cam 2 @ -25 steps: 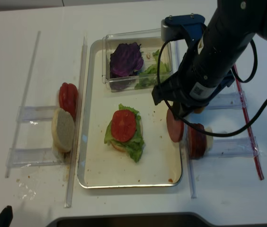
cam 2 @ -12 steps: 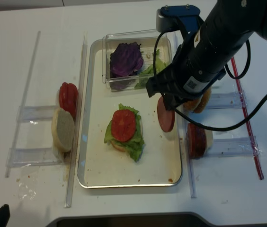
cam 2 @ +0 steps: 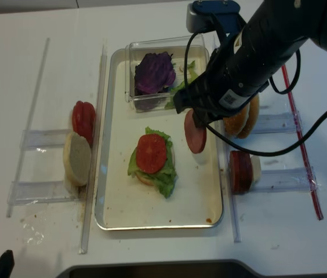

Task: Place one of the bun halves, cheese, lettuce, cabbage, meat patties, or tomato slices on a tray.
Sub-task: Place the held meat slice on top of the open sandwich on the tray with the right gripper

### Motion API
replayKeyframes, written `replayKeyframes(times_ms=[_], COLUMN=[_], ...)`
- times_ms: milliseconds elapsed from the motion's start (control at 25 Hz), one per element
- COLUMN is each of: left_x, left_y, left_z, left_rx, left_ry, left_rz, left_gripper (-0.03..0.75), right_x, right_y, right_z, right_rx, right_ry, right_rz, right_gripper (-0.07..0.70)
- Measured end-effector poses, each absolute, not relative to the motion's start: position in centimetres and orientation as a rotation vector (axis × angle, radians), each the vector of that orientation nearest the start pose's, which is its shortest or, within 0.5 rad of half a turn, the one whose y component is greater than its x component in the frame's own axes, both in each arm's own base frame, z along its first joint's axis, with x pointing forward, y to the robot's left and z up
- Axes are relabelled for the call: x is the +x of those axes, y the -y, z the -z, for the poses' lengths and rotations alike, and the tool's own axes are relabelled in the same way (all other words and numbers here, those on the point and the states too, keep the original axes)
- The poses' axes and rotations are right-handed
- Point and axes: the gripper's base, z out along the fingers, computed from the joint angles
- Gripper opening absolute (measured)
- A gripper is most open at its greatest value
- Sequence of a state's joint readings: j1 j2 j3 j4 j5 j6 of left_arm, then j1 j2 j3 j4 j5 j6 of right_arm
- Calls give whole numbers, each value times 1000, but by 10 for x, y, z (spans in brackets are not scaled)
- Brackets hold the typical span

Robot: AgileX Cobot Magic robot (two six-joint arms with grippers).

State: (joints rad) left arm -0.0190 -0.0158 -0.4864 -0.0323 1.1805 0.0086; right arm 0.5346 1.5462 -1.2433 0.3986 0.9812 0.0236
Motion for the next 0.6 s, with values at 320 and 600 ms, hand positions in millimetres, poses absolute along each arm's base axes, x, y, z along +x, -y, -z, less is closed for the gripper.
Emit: replayKeyframes(times_ms=[320,600], left_x=[-11,-11], left_y=[3,3], left_z=[-264,-264], left_rx=[32,32], left_ry=[-2162,-2162], left_rz=[46,46], left_gripper=[568,567], right_x=[260,265], right_y=[-189,-198], right_z=[-293,-283], right_rx=[-528,-551], right_ry=[-2745,-2739], right_rz=[-665,-759], right_gripper=[79,78])
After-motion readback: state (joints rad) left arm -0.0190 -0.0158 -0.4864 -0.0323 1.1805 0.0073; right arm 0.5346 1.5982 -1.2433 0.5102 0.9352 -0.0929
